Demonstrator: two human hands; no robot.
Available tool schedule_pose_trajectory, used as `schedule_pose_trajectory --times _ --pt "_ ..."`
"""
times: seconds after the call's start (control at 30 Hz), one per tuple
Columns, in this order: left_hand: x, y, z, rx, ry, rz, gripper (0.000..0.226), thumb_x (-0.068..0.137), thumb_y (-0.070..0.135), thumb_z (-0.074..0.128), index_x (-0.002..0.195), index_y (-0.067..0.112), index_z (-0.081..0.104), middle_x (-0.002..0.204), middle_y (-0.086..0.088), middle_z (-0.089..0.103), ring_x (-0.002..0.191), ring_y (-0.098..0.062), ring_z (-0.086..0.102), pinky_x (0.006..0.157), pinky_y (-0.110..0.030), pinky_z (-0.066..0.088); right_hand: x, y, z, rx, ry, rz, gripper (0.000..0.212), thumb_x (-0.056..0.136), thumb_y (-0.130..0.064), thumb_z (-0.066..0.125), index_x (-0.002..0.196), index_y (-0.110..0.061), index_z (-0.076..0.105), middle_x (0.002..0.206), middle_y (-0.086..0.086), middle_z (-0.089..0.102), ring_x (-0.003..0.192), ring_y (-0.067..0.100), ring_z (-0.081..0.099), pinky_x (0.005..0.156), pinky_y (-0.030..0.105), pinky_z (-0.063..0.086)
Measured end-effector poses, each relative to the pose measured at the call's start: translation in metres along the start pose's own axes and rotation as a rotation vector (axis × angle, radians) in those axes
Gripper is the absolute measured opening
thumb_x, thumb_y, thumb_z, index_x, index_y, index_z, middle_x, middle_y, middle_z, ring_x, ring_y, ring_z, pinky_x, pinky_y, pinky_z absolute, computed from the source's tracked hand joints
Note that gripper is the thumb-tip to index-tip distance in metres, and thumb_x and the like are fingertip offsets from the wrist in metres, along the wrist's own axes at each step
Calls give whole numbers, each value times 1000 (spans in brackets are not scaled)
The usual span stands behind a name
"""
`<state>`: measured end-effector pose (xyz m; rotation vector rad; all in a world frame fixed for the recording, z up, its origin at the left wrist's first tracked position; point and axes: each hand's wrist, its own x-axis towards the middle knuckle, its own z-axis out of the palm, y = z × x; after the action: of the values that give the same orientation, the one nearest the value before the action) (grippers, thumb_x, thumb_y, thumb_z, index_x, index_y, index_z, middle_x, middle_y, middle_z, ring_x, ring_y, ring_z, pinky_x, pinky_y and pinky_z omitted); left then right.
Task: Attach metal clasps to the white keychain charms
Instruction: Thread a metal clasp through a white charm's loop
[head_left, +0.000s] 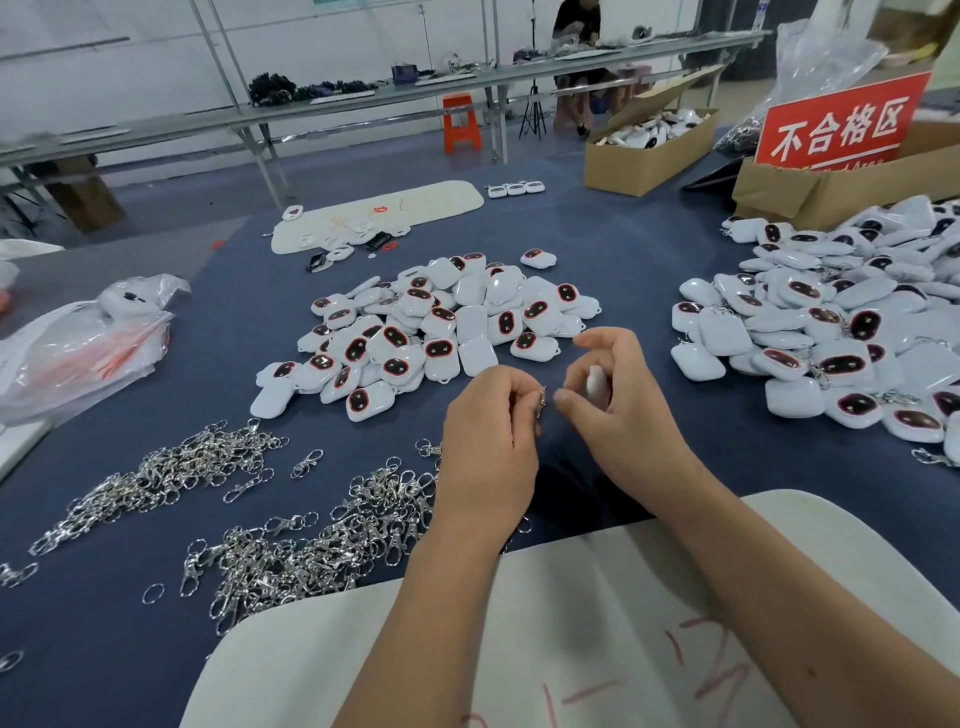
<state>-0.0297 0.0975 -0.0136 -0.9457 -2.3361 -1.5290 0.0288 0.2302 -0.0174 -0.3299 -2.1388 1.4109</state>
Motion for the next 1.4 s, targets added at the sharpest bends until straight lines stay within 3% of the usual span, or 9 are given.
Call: schedule_pose_trajectory --times 0.1,0.2,0.33,0.47,0.53,0.73,1.1,1.23,1.4 --pt "-1 -1 0 31 -59 -14 21 98 4 52 84 18 59 75 6 63 76 -13 60 71 -32 48 1 3 -2 -52 -49 3 50 94 4 62 133 -21 45 104 -5 64 85 2 58 76 14 43" --pt "-1 -2 1 44 -76 -45 20 99 4 50 86 16 60 79 5 66 80 -11 63 72 -29 50 1 4 -1 -4 6 7 48 91 -7 78 126 -25 49 105 -6 73 99 13 68 88 25 53" --pt "-1 -2 -1 11 -75 -83 20 100 2 49 87 13 59 83 2 68 76 -2 67 71 -24 53 1 4 -4 102 66 42 35 85 -22 87 107 -28 59 96 2 77 88 27 71 83 43 60" --pt "-1 0 0 53 -131 -62 19 100 5 51 86 15 58 83 3 66 83 -12 65 77 -39 51 2 3 -4 107 35 41 16 96 -21 74 102 -35 74 82 3 74 69 32 65 67 41 56" --pt "-1 0 0 68 -143 -43 20 99 3 50 85 14 58 83 2 64 82 -15 62 77 -41 50 1 4 -3 72 13 32 24 99 -14 66 96 -34 79 72 1 67 57 28 55 55 35 49" --pt "0 -4 -3 39 -65 -76 22 98 3 51 83 15 60 77 6 65 78 -12 61 73 -37 51 -4 -3 0 -161 -55 -162 21 92 -5 74 91 -25 81 87 -13 66 79 9 61 71 13 42" --pt "0 -1 -2 -56 -13 -61 23 99 1 52 84 15 61 72 9 67 71 -5 64 67 -12 47 -5 -6 -1 -133 56 -326 13 87 2 80 85 -11 81 87 -1 68 82 16 65 71 33 52" --pt "0 2 -5 -9 -26 -47 24 98 1 51 83 17 61 74 10 66 76 -6 62 68 -11 43 -5 -7 0 45 83 -141 26 85 -14 86 101 -22 67 88 -6 76 84 13 70 77 25 54" --pt "-2 1 -4 39 -111 -10 21 99 4 49 84 15 58 79 3 63 79 -14 59 74 -35 48 0 0 -3 202 121 23 12 86 -28 85 92 -26 74 73 -11 69 66 3 57 64 13 48"
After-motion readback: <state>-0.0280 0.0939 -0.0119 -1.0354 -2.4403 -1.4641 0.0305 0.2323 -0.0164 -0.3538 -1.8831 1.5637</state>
